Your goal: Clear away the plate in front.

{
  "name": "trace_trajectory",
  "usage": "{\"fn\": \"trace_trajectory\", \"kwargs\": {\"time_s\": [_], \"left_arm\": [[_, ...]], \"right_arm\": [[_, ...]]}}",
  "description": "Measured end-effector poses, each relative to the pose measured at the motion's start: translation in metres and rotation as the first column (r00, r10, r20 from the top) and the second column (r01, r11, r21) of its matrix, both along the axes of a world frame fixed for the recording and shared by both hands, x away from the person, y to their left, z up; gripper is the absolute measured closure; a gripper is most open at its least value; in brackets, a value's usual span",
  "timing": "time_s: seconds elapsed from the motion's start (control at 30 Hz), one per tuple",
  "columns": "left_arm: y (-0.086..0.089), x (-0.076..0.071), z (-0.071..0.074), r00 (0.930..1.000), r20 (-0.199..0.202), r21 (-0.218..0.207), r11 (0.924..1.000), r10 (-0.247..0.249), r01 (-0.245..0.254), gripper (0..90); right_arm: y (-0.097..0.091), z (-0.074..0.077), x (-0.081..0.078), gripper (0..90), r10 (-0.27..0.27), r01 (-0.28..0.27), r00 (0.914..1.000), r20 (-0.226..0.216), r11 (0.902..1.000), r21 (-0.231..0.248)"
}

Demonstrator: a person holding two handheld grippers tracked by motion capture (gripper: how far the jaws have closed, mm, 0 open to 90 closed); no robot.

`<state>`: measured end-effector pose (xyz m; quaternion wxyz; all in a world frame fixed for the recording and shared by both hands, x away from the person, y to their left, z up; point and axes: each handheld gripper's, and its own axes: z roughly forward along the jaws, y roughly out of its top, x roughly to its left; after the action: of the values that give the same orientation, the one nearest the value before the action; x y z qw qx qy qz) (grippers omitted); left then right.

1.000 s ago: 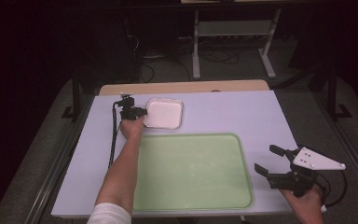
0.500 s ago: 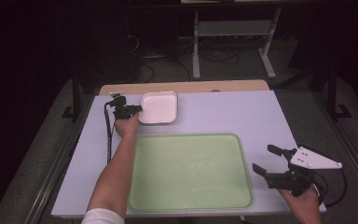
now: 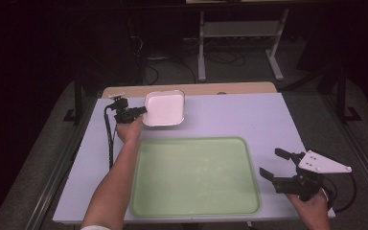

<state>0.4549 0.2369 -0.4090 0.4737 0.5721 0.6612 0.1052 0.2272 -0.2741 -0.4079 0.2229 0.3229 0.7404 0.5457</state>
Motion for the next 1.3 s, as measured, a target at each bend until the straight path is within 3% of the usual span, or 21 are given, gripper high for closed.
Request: {"fn": "trace_trajectory", "kwargs": {"time_s": [0.7, 1.3], "left_arm": [[0.001, -0.041, 0.027, 0.9966, 0.082, -0.059, 0.9982, -0.009, 0.013, 88.7], [-0.005, -0.083, 0.027, 0.9949, 0.097, -0.086, 0.9958, -0.026, 0.034, 88.7]], "right_arm": [[0.0, -0.001, 0.001, 13.7, 0.0, 0.0, 1.0, -0.003, 1.0, -0.001], [0.002, 0.0, 0.001, 13.7, 0.003, -0.003, 1.0, 0.001, 1.0, -0.004]]}}
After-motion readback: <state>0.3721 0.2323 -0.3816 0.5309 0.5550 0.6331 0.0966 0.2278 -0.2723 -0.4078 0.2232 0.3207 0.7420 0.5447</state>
